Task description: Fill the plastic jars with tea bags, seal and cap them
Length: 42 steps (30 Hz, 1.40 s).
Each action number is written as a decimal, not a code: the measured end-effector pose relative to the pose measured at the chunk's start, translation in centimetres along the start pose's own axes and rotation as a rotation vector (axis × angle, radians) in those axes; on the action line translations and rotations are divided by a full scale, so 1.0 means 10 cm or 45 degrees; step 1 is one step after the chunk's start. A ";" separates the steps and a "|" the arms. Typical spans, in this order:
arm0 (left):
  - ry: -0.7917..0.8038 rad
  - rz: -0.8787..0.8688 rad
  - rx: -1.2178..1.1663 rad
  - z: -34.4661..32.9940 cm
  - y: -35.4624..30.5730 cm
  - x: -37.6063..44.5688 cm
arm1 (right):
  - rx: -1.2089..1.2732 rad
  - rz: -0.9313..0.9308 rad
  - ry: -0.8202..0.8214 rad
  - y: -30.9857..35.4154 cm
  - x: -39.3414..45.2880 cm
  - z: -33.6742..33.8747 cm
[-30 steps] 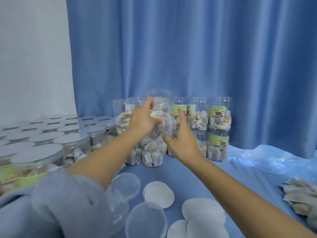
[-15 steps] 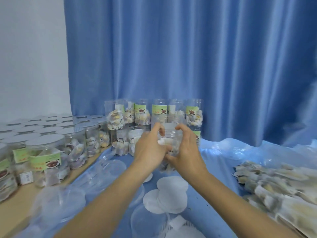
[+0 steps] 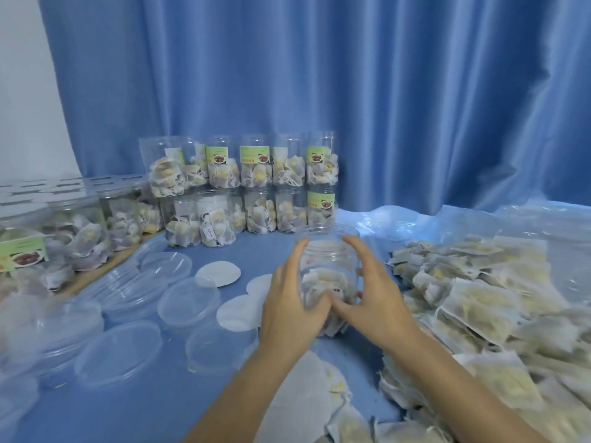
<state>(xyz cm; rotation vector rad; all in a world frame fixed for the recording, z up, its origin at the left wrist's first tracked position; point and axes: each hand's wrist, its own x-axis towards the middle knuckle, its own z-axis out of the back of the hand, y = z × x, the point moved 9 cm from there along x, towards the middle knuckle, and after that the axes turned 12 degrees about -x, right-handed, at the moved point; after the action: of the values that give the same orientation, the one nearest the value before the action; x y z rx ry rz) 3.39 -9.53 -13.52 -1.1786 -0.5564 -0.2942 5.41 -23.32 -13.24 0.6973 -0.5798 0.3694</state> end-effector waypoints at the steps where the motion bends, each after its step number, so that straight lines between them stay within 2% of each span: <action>1: -0.009 -0.017 -0.022 -0.01 0.03 -0.02 | 0.029 0.037 0.029 0.02 -0.01 0.00; 4: -0.042 0.030 -0.095 0.01 0.19 -0.06 | 0.031 0.120 0.099 0.06 -0.01 -0.02; 7: -0.063 0.178 -0.149 0.08 0.44 -0.08 | 0.154 0.001 0.056 -0.02 0.01 0.01; 9: -0.061 0.203 -0.170 0.09 0.51 -0.09 | -0.013 0.013 -0.042 0.01 0.00 0.09; 11: -0.055 0.186 -0.152 0.08 0.50 -0.08 | -0.208 0.145 -0.048 0.13 -0.02 0.10; 12: -0.049 0.180 -0.141 0.07 0.50 -0.08 | -0.193 0.175 0.062 0.18 -0.03 0.04; 14: -0.033 0.179 -0.120 0.05 0.50 -0.07 | -0.095 0.109 0.514 0.22 -0.09 -0.16; 16: -0.023 0.174 -0.103 0.05 0.50 -0.05 | -0.188 0.070 0.981 0.23 -0.24 -0.31; 18: -0.026 0.181 -0.078 0.07 0.50 -0.05 | -0.239 0.031 1.285 0.21 -0.39 -0.35; 22: -0.049 0.189 -0.038 0.10 0.50 -0.04 | -0.253 -0.029 1.548 0.19 -0.59 -0.44; 26: -0.048 0.197 -0.012 0.12 0.51 -0.03 | -0.297 0.006 1.588 0.17 -0.64 -0.51; 29: -0.047 0.181 0.018 0.12 0.51 -0.03 | -0.287 0.038 1.457 0.16 -0.54 -0.52; 32: -0.040 0.200 0.056 0.12 0.53 -0.03 | -0.101 -0.109 1.147 0.13 -0.33 -0.37; 34: -0.039 0.215 0.057 0.12 0.55 -0.03 | 0.106 -0.194 0.868 0.11 -0.18 -0.20; 39: -0.049 0.220 0.014 0.13 0.55 -0.02 | 0.800 -0.323 -0.017 0.09 0.10 0.32; 42: -0.049 0.239 -0.011 0.13 0.57 -0.02 | 1.026 -0.328 -0.393 0.14 0.19 0.56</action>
<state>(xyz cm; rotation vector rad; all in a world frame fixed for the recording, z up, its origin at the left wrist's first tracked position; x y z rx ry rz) 5.76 -6.19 -17.78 -1.2372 -0.4741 -0.1141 4.09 -25.99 -7.95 1.6079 -0.6180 0.2469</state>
